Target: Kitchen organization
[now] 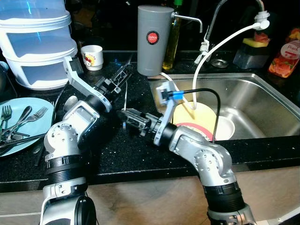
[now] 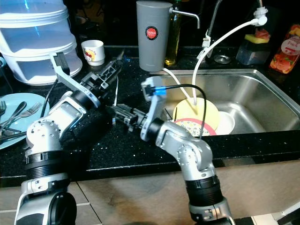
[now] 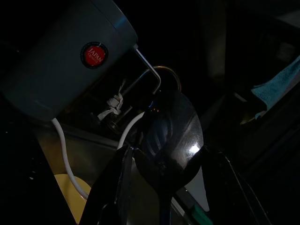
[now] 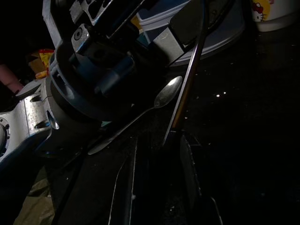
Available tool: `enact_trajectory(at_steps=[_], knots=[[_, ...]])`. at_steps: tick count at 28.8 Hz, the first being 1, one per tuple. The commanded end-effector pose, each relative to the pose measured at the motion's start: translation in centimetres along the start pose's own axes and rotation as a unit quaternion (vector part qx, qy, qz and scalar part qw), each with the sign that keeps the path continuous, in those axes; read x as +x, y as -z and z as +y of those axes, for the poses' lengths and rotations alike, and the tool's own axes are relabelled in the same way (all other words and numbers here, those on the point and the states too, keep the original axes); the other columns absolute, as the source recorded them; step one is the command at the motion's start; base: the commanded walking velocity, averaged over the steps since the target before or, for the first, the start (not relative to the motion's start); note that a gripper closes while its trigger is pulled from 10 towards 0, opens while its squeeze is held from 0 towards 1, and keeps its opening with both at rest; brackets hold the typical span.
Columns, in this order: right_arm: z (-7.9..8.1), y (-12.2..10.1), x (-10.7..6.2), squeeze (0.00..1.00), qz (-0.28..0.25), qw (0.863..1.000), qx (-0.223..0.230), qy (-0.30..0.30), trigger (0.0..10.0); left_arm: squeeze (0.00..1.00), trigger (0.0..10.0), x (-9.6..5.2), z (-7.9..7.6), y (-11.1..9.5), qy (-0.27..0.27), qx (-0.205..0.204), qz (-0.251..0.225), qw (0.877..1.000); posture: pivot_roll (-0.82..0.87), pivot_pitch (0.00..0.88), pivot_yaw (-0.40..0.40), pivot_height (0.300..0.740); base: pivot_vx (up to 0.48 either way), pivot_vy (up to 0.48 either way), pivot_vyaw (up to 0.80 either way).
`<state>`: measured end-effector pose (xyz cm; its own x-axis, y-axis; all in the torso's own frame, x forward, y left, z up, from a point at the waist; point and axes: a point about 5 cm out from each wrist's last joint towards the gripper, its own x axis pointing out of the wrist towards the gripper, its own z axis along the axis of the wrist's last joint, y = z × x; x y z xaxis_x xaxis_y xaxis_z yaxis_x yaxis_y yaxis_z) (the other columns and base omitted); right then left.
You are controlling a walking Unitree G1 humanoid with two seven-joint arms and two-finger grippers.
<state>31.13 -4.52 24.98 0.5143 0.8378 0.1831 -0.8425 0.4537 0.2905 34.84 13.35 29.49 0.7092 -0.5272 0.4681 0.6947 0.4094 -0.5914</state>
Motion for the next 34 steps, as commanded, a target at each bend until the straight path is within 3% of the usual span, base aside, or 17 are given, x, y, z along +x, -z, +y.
enact_trajectory(at_steps=[1, 13, 14, 19, 20, 21, 25, 26, 27, 28, 29, 30, 31, 34], knots=[[0.5, 0.5, 0.3, 0.0, 0.009, 1.0, -0.003, -0.014, 0.0, 0.0, 0.0, 0.2, 0.0, 0.5, -0.003, -0.011, 0.006, 1.0, 0.09, 0.084, 0.024, 0.74, 0.0, 0.0, 0.0], [-0.1, 0.2, 0.2, 0.0, -0.004, 1.0, -0.001, 0.005, 0.0, 0.0, 0.0, 0.4, 0.1, 0.3, -0.014, 0.01, 0.009, 1.0, 0.09, 0.081, 0.026, 0.74, 0.0, 0.0, 0.0], [-0.2, 0.1, 0.2, 0.0, -0.007, 1.0, 0.0, 0.009, 0.0, 1.0, 10.0, 0.4, 0.2, 0.3, -0.021, 0.007, 0.006, 1.0, 0.09, 0.08, 0.027, 0.74, 0.0, 0.0, 0.0], [-0.7, -0.3, 0.0, 0.0, -0.018, 1.0, 0.002, 0.022, 0.0, 1.0, 10.0, 0.3, 0.6, 0.3, -0.039, 0.011, 0.007, 0.999, 0.09, 0.081, 0.029, 0.74, 0.0, 0.0, 0.0], [-0.8, -0.4, 0.0, 0.0, -0.02, 0.999, 0.002, 0.026, 0.0, 0.31, 10.0, 0.3, 0.7, 0.2, -0.042, 0.016, 0.007, 0.999, 0.09, 0.081, 0.029, 0.74, 0.0, 0.0, 0.0], [-0.9, -0.4, -0.1, 0.0, -0.022, 0.999, 0.001, 0.029, 0.0, 0.0, 10.0, 0.2, 0.8, 0.2, -0.048, 0.018, 0.005, 0.999, 0.09, 0.081, 0.029, 0.74, 0.0, 0.0, 0.0], [-2.2, -1.1, -0.6, 0.0, -0.036, 0.998, -0.001, 0.06, 0.0, 0.0, 10.0, 0.1, 1.0, -0.6, -0.058, 0.035, -0.026, 0.997, 0.09, 0.081, 0.029, 0.74, 0.0, 0.0, 0.0], [-3.8, -1.8, -1.2, 0.0, -0.054, 0.993, -0.004, 0.104, 0.0, 0.0, 10.0, 0.0, 1.0, -1.0, -0.062, 0.037, -0.042, 0.996, 0.09, 0.082, 0.028, 0.74, 0.0, 0.0, 0.0], [-3.8, -1.8, -1.2, 0.0, -0.054, 0.993, -0.004, 0.104, 0.0, 0.0, 10.0, 0.0, 1.0, -1.0, -0.062, 0.037, -0.042, 0.996, 0.09, 0.082, 0.028, 0.74, 0.0, 0.0, 0.0], [-5.6, -2.6, -1.9, 0.0, -0.071, 0.985, -0.008, 0.156, 0.0, 0.0, 10.0, 0.0, 1.1, -1.0, -0.067, 0.049, -0.04, 0.996, 0.09, 0.083, 0.027, 0.74, 0.0, 0.0, 0.0], [-5.6, -2.6, -1.9, 0.0, -0.071, 0.985, -0.008, 0.156, 0.0, 0.0, 10.0, 0.0, 1.1, -1.0, -0.067, 0.049, -0.04, 0.996, 0.09, 0.083, 0.027, 0.74, 0.0, 0.0, 0.0], [-7.1, -3.2, -2.8, 0.0, -0.086, 0.976, -0.012, 0.2, 0.0, 0.0, 10.0, -0.1, 1.2, -0.6, -0.072, 0.078, -0.017, 0.994, 0.09, 0.083, 0.026, 0.74, 0.0, 0.0, 0.0], [-7.1, -3.2, -2.8, 0.0, -0.086, 0.976, -0.012, 0.2, 0.0, 0.0, 10.0, -0.1, 1.2, -0.6, -0.072, 0.078, -0.017, 0.994, 0.09, 0.083, 0.026, 0.74, 0.0, 0.0, 0.0], [-9.2, -4.0, -4.5, 0.0, -0.081, 0.957, -0.076, 0.266, 0.0, 0.0, 10.0, -0.3, 1.5, 1.2, -0.077, 0.149, 0.058, 0.984, 0.09, 0.083, 0.026, 0.74, 0.0, 0.0, 0.0]])
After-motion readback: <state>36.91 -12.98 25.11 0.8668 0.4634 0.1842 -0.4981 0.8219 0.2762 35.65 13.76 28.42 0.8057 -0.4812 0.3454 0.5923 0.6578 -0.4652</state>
